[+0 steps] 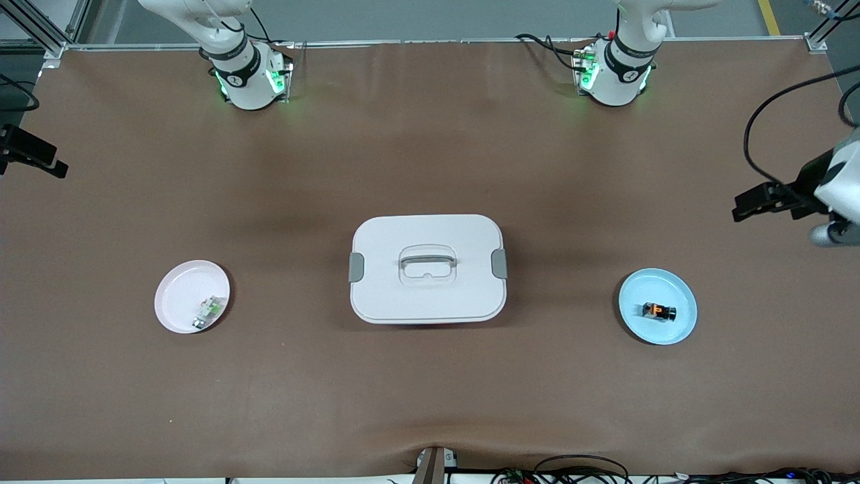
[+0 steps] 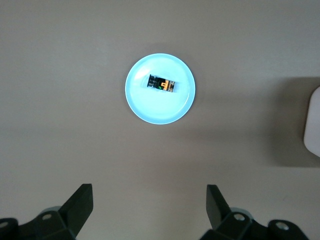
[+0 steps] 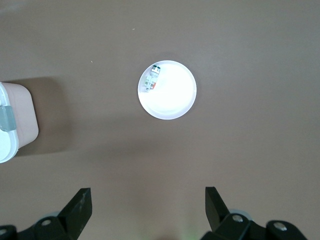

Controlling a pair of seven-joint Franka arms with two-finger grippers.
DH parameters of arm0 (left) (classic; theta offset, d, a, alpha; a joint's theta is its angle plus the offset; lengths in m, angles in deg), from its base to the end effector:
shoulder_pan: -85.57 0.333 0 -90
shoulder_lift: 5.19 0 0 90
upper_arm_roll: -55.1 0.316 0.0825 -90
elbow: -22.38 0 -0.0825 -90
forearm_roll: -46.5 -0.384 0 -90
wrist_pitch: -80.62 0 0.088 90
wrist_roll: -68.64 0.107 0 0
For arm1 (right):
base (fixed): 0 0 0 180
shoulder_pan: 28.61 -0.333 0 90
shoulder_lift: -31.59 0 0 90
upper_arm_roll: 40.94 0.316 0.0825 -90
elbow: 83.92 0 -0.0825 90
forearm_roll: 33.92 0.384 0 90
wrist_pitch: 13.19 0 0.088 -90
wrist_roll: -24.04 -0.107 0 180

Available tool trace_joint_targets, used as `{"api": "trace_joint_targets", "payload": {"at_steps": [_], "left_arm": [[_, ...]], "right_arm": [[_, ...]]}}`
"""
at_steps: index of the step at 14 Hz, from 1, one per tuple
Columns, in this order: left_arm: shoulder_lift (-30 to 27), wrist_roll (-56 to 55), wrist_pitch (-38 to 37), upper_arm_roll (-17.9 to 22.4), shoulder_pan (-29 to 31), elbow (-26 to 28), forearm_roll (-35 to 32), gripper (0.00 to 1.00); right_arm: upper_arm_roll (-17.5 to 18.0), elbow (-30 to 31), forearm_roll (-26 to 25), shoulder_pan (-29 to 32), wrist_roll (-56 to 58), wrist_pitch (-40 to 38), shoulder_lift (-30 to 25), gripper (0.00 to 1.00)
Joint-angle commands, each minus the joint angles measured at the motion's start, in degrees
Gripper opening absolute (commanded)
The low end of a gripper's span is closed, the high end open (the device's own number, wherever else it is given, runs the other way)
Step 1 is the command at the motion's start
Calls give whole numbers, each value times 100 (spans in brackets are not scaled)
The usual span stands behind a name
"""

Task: Transfer orange switch to right arm and place
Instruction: 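Move the left gripper down over the black-orange switch on the blue plate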

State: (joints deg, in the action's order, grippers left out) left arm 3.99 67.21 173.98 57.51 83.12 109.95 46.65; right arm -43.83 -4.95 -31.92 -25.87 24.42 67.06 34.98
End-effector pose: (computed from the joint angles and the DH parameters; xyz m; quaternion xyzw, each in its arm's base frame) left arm 0.6044 -0.0025 0.5566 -0.9995 -0.0121 0.0295 0.0024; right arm 0.5525 -0.0492 0.6663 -0.9988 0.0431 0.0175 0.0167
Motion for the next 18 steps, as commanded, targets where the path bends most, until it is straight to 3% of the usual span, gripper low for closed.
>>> {"api": "trace_joint_targets", "payload": {"at_steps": [1, 5, 16, 18], "left_arm": [[295, 134, 269, 22, -18, 31, 39, 100], [637, 126, 1042, 22, -18, 408, 21, 100], [1991, 370, 2449, 13, -18, 471, -277, 100], [2062, 433, 2895, -13, -18, 733, -322, 100]], "right_arm": [[-36, -93, 108, -2, -73, -71, -13, 100], [-36, -93, 108, 7, -73, -71, -13, 100], [-36, -102, 143, 16, -328, -115, -4, 100], [-36, -102, 143, 16, -310, -115, -4, 100]]}}
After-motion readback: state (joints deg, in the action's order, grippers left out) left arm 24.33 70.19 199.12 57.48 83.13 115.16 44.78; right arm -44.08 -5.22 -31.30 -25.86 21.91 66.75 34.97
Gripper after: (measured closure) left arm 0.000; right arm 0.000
